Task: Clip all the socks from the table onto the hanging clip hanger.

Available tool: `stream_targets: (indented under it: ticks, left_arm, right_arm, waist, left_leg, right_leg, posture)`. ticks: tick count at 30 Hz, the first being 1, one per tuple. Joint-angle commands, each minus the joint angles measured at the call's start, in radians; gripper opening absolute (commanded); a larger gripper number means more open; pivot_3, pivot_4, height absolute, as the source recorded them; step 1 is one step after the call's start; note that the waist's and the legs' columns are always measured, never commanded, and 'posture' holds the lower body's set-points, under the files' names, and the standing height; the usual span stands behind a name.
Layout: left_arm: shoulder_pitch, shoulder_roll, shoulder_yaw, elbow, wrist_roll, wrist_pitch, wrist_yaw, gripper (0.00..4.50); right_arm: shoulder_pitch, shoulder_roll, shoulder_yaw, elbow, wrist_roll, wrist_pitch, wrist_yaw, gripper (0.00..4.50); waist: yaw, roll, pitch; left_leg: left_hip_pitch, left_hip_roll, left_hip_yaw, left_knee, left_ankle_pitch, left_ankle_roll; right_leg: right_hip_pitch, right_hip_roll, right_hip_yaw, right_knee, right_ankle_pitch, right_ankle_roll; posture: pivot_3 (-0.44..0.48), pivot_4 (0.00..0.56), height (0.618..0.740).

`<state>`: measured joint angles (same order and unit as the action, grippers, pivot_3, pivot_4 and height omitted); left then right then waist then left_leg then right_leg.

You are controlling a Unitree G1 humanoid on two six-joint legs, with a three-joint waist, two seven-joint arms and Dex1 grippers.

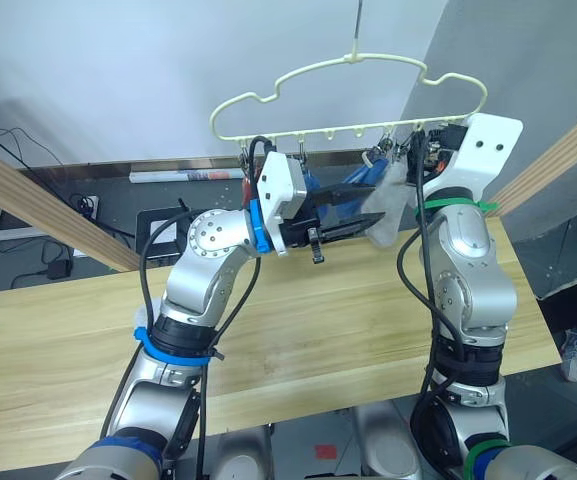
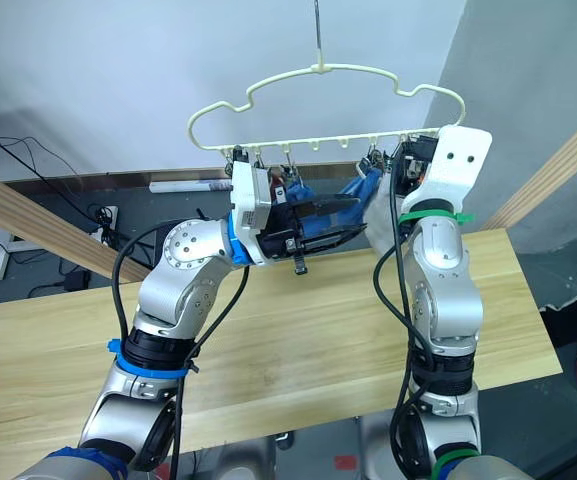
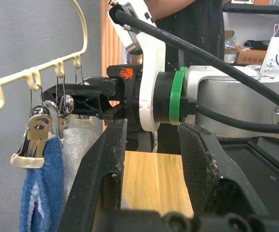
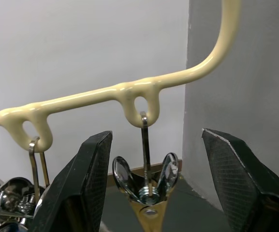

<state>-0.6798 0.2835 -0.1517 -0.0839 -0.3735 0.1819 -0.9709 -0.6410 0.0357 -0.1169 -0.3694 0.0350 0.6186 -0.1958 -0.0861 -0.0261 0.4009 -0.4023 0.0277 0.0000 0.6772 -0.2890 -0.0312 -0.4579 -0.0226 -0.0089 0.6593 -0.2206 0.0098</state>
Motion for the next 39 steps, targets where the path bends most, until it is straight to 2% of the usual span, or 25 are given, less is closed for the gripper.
stream_targets:
  ticks: [1, 11, 14, 19, 22, 32, 35, 39]
  left_arm:
    - [0.008, -0.006, -0.011, -0.035, -0.001, -0.019, 0.002, 1.84]
    - [0.018, -0.007, -0.016, -0.038, 0.005, -0.017, 0.007, 1.84]
    - [0.021, -0.006, -0.019, -0.041, 0.006, -0.018, 0.009, 1.84]
    - [0.021, -0.006, -0.020, -0.041, 0.007, -0.018, 0.012, 1.84]
    - [0.024, -0.005, -0.019, -0.041, 0.010, -0.018, 0.019, 1.84]
    - [0.081, 0.020, -0.020, -0.086, 0.027, 0.063, 0.102, 1.84]
    - [0.104, 0.024, -0.010, -0.110, 0.034, 0.102, 0.150, 2.41]
    - [0.161, 0.038, 0.034, -0.164, 0.056, 0.181, 0.264, 3.46]
  right_arm:
    - [-0.013, 0.019, -0.003, -0.070, 0.018, 0.000, -0.009, 3.06]
    - [-0.009, 0.042, 0.003, -0.094, 0.024, 0.022, -0.018, 3.06]
    - [-0.010, 0.044, 0.002, -0.099, 0.024, 0.027, -0.020, 2.47]
    - [-0.012, 0.045, 0.000, -0.103, 0.023, 0.032, -0.021, 0.76]
    - [-0.013, 0.043, -0.001, -0.105, 0.022, 0.031, -0.021, 0.03]
    - [-0.035, 0.024, -0.013, -0.103, 0.027, 0.036, -0.014, 0.01]
    - [-0.037, 0.017, -0.015, -0.103, 0.028, 0.039, -0.011, 0.00]
    - [-0.038, 0.012, -0.016, -0.103, 0.028, 0.045, -0.009, 0.00]
  waist:
    - [0.000, 0.000, 0.000]
    - [0.000, 0.000, 0.000]
    - [0.000, 0.000, 0.000]
    - [0.000, 0.000, 0.000]
    - [0.000, 0.000, 0.000]
    - [-0.002, 0.000, 0.000]
    - [-0.001, 0.000, 0.000]
    - [-0.002, 0.000, 0.000]
  left_leg:
    - [0.000, 0.000, 0.000, 0.000, 0.000, 0.000]
    - [0.000, 0.000, 0.000, 0.000, 0.000, 0.000]
    - [0.000, 0.000, 0.000, 0.000, 0.000, 0.000]
    - [0.000, 0.000, 0.000, 0.000, 0.000, 0.000]
    - [0.000, 0.000, 0.000, 0.000, 0.000, 0.000]
    - [0.000, 0.000, 0.000, 0.000, 0.000, 0.000]
    - [0.000, 0.001, -0.001, 0.000, 0.000, 0.000]
    - [0.000, 0.000, -0.001, 0.000, 0.000, 0.000]
  right_leg:
    - [0.000, 0.000, 0.000, 0.000, 0.000, 0.000]
    - [0.000, 0.000, 0.000, 0.000, 0.000, 0.000]
    - [0.000, 0.000, 0.000, 0.000, 0.000, 0.000]
    - [0.000, 0.000, 0.000, 0.000, 0.000, 0.000]
    - [0.000, 0.000, 0.000, 0.001, 0.000, 0.000]
    - [0.000, 0.000, 0.000, 0.001, 0.000, 0.000]
    - [0.000, 0.000, 0.000, 0.001, 0.000, 0.000]
    - [0.000, 0.000, 0.000, 0.001, 0.000, 0.000]
  posture:
    - [-0.161, 0.392, 0.740]
    - [-0.163, 0.394, 0.740]
    - [-0.165, 0.398, 0.740]
    - [-0.165, 0.398, 0.740]
    - [-0.167, 0.401, 0.740]
    - [-0.168, 0.401, 0.740]
    - [-0.171, 0.401, 0.740]
    - [-0.171, 0.401, 0.740]
